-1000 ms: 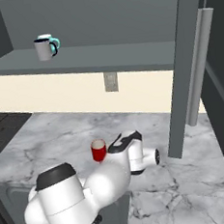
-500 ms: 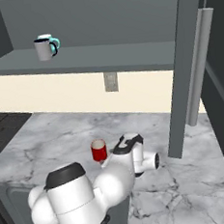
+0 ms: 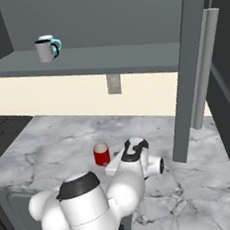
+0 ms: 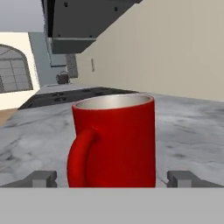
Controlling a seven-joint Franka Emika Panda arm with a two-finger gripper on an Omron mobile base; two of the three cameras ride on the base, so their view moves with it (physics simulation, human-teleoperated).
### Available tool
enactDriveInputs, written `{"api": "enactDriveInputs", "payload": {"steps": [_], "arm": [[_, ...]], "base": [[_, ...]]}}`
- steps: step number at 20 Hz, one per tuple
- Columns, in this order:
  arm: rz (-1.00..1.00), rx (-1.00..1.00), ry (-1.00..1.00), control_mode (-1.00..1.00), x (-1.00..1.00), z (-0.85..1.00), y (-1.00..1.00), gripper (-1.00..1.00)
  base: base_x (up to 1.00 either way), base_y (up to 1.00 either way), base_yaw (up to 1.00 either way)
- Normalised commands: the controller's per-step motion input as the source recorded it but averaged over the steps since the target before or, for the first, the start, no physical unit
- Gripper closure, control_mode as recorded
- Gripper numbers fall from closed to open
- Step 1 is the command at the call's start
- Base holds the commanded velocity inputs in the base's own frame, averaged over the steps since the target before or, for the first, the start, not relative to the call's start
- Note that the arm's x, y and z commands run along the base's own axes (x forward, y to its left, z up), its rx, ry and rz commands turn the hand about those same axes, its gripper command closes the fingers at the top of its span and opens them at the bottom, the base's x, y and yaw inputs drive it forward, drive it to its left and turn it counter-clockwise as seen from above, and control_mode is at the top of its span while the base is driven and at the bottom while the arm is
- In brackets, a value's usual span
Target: Pick the mug on the counter and place it in the cabinet with the handle facing the right, like the mugs already inside.
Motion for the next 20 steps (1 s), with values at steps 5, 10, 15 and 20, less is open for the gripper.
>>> {"api": "enactDriveInputs", "payload": {"steps": [5, 10, 15, 20], "arm": [[-0.02, 0.00, 0.00, -1.00, 0.00, -0.04, 0.11, -1.00], [-0.06, 0.00, 0.00, -1.00, -0.05, -0.03, 0.23, -1.00], [-0.09, 0.00, 0.00, -1.00, -0.02, -0.02, 0.16, -1.00], [-0.09, 0.00, 0.00, -1.00, 0.01, 0.00, 0.14, 1.00]], "base": [[0.00, 0.00, 0.00], [0.00, 0.00, 0.00], [0.00, 0.00, 0.00], [0.00, 0.00, 0.00]]}}
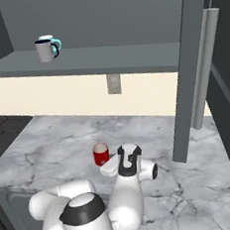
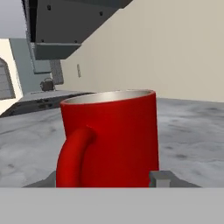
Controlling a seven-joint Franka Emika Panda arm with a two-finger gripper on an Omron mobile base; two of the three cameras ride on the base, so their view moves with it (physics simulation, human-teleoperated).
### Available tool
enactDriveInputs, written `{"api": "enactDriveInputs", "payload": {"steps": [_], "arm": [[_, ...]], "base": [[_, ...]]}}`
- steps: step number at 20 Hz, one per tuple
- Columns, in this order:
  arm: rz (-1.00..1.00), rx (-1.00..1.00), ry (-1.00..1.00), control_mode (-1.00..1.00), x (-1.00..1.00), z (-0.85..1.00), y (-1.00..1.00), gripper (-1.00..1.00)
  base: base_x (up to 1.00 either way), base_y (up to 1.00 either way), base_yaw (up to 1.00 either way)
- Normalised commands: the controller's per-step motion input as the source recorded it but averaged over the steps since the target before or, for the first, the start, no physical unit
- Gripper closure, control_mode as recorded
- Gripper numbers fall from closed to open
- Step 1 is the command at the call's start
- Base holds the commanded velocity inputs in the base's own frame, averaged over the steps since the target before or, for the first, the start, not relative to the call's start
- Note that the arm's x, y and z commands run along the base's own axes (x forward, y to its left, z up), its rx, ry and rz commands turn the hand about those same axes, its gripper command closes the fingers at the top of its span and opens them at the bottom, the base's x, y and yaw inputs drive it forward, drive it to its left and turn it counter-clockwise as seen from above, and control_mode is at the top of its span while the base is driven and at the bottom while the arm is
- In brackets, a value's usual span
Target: Pick the mug on the counter and place it in the cabinet with the handle facing the right, like the mugs already inside.
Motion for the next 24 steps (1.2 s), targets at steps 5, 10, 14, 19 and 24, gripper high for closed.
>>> {"api": "enactDriveInputs", "payload": {"steps": [5, 10, 14, 19, 24], "arm": [[-0.03, 0.00, 0.01, -1.00, 0.06, 0.00, 0.04, 1.00], [0.00, 0.00, 0.01, -1.00, 0.00, 0.03, 0.00, 1.00], [0.00, 0.00, 0.00, -1.00, 0.00, 0.19, 0.00, 1.00], [0.00, 0.01, 0.00, -1.00, -0.03, 0.35, 0.00, 1.00], [0.00, 0.00, 0.00, -1.00, -0.08, 0.42, 0.00, 1.00]], "base": [[0.00, 0.00, 0.00], [0.00, 0.00, 0.00], [0.00, 0.00, 0.00], [0.00, 0.00, 0.00], [0.00, 0.00, 0.00]]}}
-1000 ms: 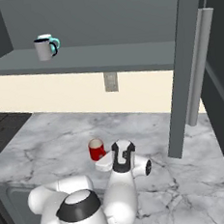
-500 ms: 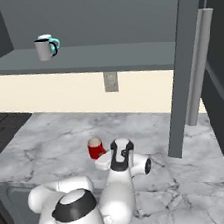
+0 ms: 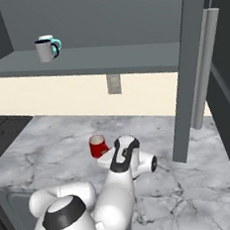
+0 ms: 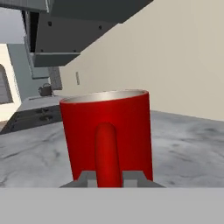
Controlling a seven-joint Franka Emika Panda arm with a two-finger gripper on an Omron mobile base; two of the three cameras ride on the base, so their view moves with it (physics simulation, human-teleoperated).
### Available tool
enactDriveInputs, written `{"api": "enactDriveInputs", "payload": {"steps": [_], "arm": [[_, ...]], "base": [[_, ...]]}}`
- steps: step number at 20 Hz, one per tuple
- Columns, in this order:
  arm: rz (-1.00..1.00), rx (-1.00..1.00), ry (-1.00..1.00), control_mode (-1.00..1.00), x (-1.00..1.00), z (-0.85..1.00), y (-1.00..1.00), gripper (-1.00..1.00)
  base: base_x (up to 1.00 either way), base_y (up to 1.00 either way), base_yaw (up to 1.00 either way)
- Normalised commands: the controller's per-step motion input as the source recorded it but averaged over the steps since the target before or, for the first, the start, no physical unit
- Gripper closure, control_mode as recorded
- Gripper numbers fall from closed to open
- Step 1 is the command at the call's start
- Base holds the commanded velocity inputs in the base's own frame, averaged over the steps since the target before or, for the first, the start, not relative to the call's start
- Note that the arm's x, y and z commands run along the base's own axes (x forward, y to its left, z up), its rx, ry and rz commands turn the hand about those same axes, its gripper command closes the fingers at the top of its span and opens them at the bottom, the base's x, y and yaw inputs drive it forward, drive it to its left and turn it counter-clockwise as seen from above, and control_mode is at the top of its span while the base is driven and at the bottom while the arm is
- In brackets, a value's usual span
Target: Pick the mug on the counter and place it in the cabinet with the handle facing the right, like the mugs already inside.
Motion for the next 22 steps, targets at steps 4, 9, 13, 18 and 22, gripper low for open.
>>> {"api": "enactDriveInputs", "payload": {"steps": [4, 9, 13, 18, 22], "arm": [[0.02, 0.01, 0.00, -1.00, -0.08, 0.52, 0.00, 1.00], [0.04, 0.00, -0.03, -1.00, -0.16, 0.53, 0.02, 1.00], [0.03, 0.00, -0.02, -1.00, -0.21, 0.56, 0.06, 1.00], [0.01, 0.00, -0.01, -1.00, -0.22, 0.50, 0.16, 1.00], [0.00, 0.00, 0.00, -1.00, -0.17, 0.48, 0.23, 1.00]], "base": [[0.00, 0.00, 0.00], [0.00, 0.00, 0.00], [0.00, 0.00, 0.00], [0.00, 0.00, 0.00], [0.00, 0.00, 0.00]]}}
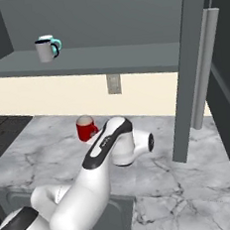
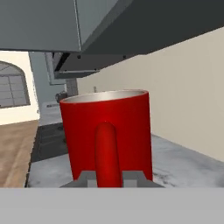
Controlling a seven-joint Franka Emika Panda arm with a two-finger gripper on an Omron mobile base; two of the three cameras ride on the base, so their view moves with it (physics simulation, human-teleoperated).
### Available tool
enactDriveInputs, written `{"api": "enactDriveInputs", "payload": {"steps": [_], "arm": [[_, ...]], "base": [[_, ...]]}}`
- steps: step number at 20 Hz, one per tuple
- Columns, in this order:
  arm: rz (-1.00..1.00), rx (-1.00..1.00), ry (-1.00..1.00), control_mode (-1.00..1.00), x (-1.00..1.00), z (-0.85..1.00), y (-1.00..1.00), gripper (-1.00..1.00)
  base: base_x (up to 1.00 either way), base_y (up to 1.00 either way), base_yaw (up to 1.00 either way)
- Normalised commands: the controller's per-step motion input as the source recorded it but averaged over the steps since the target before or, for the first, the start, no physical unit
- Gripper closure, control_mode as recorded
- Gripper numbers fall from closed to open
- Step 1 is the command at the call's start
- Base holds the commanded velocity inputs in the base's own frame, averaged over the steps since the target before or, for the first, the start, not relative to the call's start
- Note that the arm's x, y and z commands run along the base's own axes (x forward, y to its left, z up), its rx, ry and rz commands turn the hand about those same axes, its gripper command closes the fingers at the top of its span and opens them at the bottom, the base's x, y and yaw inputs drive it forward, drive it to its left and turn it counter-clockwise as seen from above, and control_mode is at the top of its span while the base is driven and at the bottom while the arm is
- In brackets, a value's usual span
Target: Pick the mug on the counter and place it in the cabinet with the handle facing the right, like the mugs already inside.
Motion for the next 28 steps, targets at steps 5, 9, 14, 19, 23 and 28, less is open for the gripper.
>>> {"api": "enactDriveInputs", "payload": {"steps": [5, 9, 14, 19, 23, 28], "arm": [[0.00, 0.00, 0.00, -1.00, -0.20, 0.52, 0.19, 1.00], [0.00, 0.00, 0.00, -1.00, -0.21, 0.51, 0.16, 1.00], [0.03, 0.00, 0.00, -1.00, -0.18, 0.49, 0.14, 1.00], [0.03, 0.00, 0.00, -1.00, -0.18, 0.46, 0.16, 1.00], [0.06, 0.00, 0.00, -1.00, -0.11, 0.44, 0.16, 1.00], [0.05, 0.00, 0.00, -1.00, -0.07, 0.43, 0.15, 1.00]], "base": [[0.00, 0.00, 0.00], [0.00, 0.00, 0.00], [0.00, 0.00, 0.00], [0.00, 0.00, 0.00], [0.00, 0.00, 0.00], [0.00, 0.00, 0.00]]}}
